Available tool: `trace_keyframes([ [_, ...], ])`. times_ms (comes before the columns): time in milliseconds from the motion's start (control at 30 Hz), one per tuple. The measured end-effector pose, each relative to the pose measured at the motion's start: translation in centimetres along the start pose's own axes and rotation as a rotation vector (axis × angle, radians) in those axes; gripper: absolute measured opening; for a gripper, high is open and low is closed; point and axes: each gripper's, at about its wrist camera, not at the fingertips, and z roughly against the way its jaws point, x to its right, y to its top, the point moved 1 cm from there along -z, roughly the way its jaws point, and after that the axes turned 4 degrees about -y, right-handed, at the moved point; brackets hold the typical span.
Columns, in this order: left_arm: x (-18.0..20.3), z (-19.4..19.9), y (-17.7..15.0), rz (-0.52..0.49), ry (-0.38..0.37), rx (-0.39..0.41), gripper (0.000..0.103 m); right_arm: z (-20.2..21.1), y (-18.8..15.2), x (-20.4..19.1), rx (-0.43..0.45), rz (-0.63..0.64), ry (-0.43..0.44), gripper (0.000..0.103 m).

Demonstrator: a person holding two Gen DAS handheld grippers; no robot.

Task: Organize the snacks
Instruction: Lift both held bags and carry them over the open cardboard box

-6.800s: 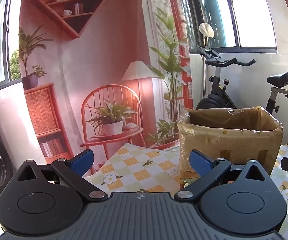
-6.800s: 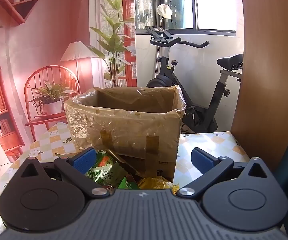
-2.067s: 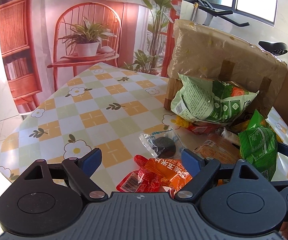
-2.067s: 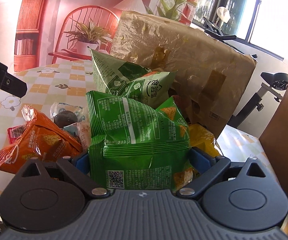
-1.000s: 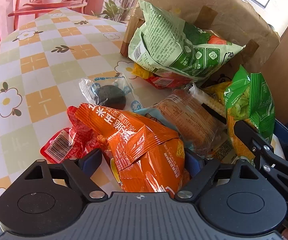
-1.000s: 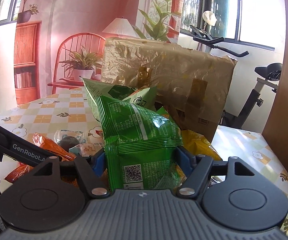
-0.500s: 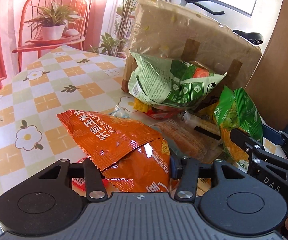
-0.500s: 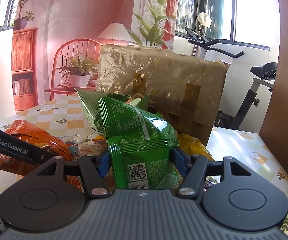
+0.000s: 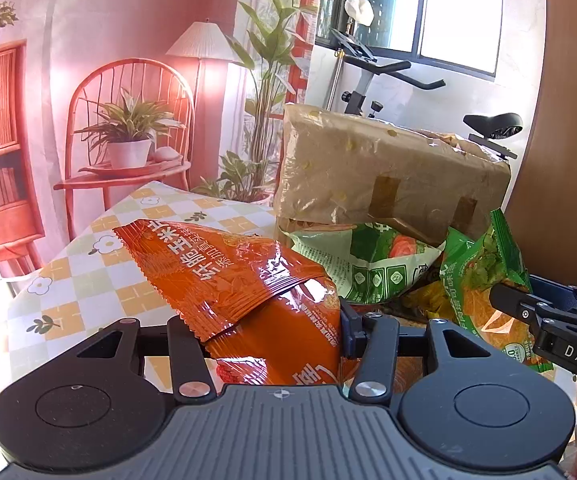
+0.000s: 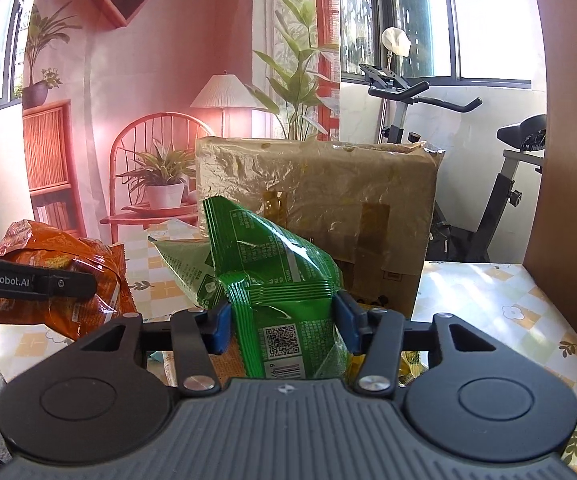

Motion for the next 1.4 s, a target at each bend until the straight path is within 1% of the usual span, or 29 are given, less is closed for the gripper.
trace_keyframes([
  [100,0.0,0.8,1.2,-0.021,0.002,0.036,0.053,0.8,1.2,0.5,0.01,-0.049,0.021,0.052],
  [167,0.1,1.4,2.3,-0.046,0.004,0.077,0.053,1.5,2.6,0.8,0.03,-0.082,0.04,0.051],
  [333,1.1,2.8,6.6,-0.103,-0.001,0.19,0.053,2.6,6.8,2.1,0.088,-0.137,0.067,0.049],
  [400,1.5,2.8,8.3,-0.118,-0.007,0.224,0.053,2.7,8.4,2.6,0.105,-0.148,0.069,0.049],
  [533,2.9,2.3,11.6,-0.147,-0.03,0.283,0.053,2.4,12.2,3.8,0.144,-0.164,0.074,0.048],
  [633,4.6,0.9,14.4,-0.194,-0.044,0.326,0.053,1.2,15.2,4.7,0.173,-0.167,0.076,0.048],
  [700,5.7,-0.4,16.0,-0.226,-0.048,0.333,0.053,0.0,16.9,5.3,0.191,-0.154,0.067,0.048],
  [767,6.8,-2.0,17.6,-0.247,-0.054,0.325,0.053,-1.4,18.2,5.9,0.198,-0.158,0.054,0.048],
  [867,7.9,-5.2,20.0,-0.256,-0.067,0.288,0.053,-4.6,19.5,7.2,0.169,-0.193,0.034,0.048],
  [933,8.6,-7.5,21.2,-0.262,-0.067,0.26,0.053,-7.2,19.9,8.4,0.121,-0.24,0.015,0.048],
  [1033,9.2,-11.6,22.7,-0.29,-0.04,0.213,0.053,-11.2,19.9,10.3,0.02,-0.322,0.005,0.048],
  [1133,9.2,-15.8,23.9,-0.296,-0.023,0.153,0.053,-14.7,19.8,11.6,-0.07,-0.368,-0.009,0.048],
  [1267,8.8,-20.0,23.9,-0.3,-0.022,0.083,0.054,-18.1,19.5,12.3,-0.155,-0.393,-0.047,0.049],
  [1333,8.3,-21.8,23.6,-0.284,-0.024,0.045,0.055,-19.3,19.1,12.7,-0.198,-0.414,-0.062,0.049],
  [1400,7.5,-22.9,23.4,-0.252,-0.046,0.013,0.058,-20.1,18.8,12.7,-0.225,-0.401,-0.089,0.05],
])
